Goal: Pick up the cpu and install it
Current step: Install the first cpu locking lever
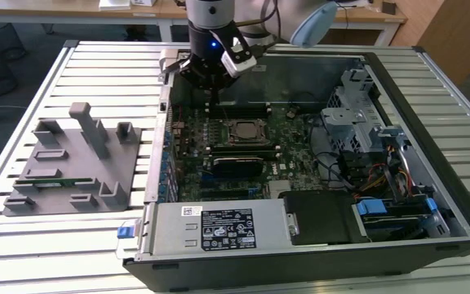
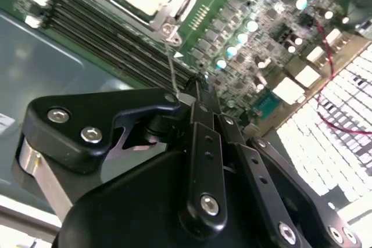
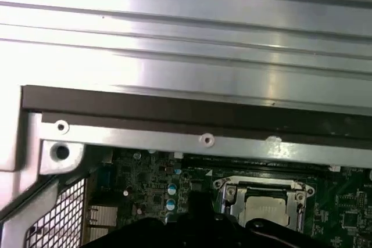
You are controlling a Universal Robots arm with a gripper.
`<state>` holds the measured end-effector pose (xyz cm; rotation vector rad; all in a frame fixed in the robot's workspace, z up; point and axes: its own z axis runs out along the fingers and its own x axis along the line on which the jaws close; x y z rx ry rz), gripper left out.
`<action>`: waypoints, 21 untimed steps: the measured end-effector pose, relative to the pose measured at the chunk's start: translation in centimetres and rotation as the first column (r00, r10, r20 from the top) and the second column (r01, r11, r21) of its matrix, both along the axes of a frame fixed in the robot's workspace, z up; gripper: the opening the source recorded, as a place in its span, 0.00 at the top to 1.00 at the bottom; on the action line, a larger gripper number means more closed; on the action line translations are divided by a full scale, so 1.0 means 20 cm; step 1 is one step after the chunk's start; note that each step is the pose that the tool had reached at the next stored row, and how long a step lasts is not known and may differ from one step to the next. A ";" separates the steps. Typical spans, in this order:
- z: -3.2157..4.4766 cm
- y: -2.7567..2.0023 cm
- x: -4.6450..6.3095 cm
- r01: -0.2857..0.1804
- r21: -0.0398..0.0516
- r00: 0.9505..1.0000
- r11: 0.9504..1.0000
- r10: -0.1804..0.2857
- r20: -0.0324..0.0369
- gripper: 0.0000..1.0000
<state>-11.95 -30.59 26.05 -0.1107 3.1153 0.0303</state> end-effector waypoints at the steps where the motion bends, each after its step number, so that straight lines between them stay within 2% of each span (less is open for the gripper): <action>1: -0.001 0.002 0.01 0.000 0.000 1.000 1.000 0.000 0.000 0.89; 9: -0.008 0.003 0.19 -0.001 0.000 1.000 1.000 0.001 -0.002 0.89; 13: -0.018 0.000 0.21 -0.001 0.001 1.000 1.000 0.001 -0.004 0.89; 14: -0.022 -0.003 0.21 -0.001 0.006 1.000 1.000 0.001 -0.004 0.89; 15: -0.025 -0.006 0.21 -0.001 0.016 1.000 1.000 0.001 -0.003 0.89; 17: -0.030 -0.010 0.21 -0.001 0.041 1.000 0.999 0.001 -0.003 0.89; 18: -0.034 -0.011 0.21 -0.001 0.050 1.000 0.999 0.001 -0.003 0.89; 20: -0.043 -0.011 0.22 -0.001 0.051 1.000 0.999 0.002 -0.003 0.89; 21: -0.047 -0.011 0.22 -0.001 0.047 1.000 0.999 0.001 -0.003 0.89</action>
